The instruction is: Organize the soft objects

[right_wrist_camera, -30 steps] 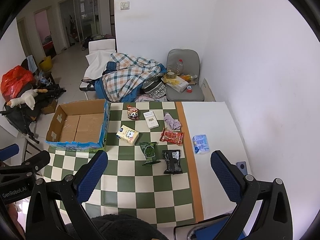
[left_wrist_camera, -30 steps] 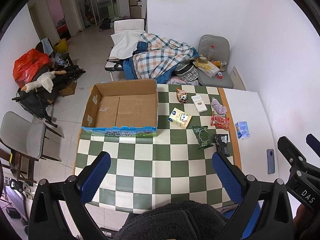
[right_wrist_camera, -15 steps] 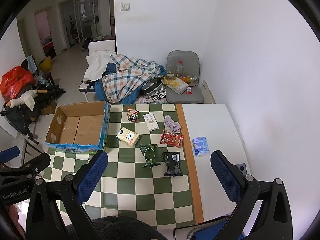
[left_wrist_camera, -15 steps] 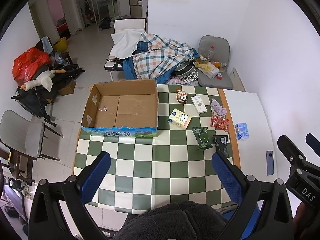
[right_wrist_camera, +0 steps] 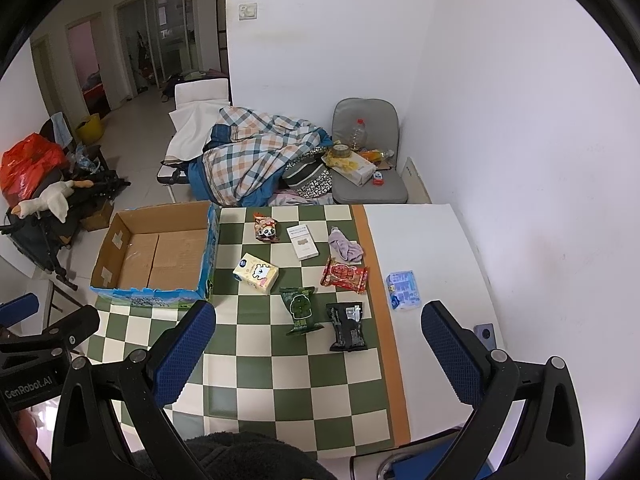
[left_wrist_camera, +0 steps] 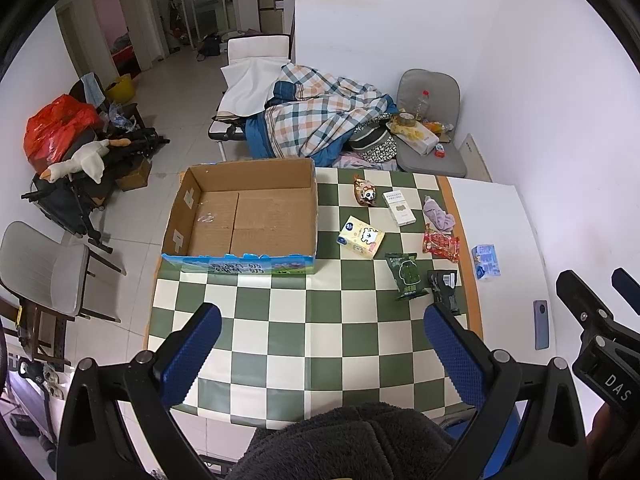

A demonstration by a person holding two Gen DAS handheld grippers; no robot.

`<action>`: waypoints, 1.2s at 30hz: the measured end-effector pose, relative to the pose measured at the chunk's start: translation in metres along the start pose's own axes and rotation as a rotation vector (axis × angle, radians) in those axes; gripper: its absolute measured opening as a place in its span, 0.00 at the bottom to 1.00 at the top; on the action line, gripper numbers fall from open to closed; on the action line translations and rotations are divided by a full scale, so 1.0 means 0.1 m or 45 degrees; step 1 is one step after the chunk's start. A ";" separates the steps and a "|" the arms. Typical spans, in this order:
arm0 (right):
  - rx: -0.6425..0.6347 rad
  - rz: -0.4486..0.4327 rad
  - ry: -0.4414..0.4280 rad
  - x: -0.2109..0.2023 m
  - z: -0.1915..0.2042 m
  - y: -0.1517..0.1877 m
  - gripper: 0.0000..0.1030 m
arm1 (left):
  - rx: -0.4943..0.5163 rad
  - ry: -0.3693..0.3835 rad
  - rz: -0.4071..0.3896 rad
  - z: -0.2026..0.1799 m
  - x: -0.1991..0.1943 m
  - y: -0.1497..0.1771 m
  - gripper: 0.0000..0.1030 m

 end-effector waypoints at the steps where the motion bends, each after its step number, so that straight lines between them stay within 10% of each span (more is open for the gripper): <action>1: 0.000 0.001 -0.002 -0.01 0.00 0.00 1.00 | -0.003 -0.001 -0.001 0.00 0.00 0.01 1.00; 28: 0.036 -0.010 0.003 -0.02 -0.01 0.11 1.00 | 0.008 0.019 0.003 -0.04 0.10 0.04 1.00; 36: 0.132 0.097 0.029 0.48 -0.41 0.14 1.00 | 0.070 0.086 0.210 -0.49 1.01 -0.19 1.00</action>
Point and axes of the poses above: each gripper's, at about its wrist camera, not at the fingertips, and x roughly the way its jaws point, z to its left, y to its underside, the point moved 6 cm from there along x, roughly the way its jaws point, and after that the axes turned 14 degrees about -y, right-handed, at the moved point
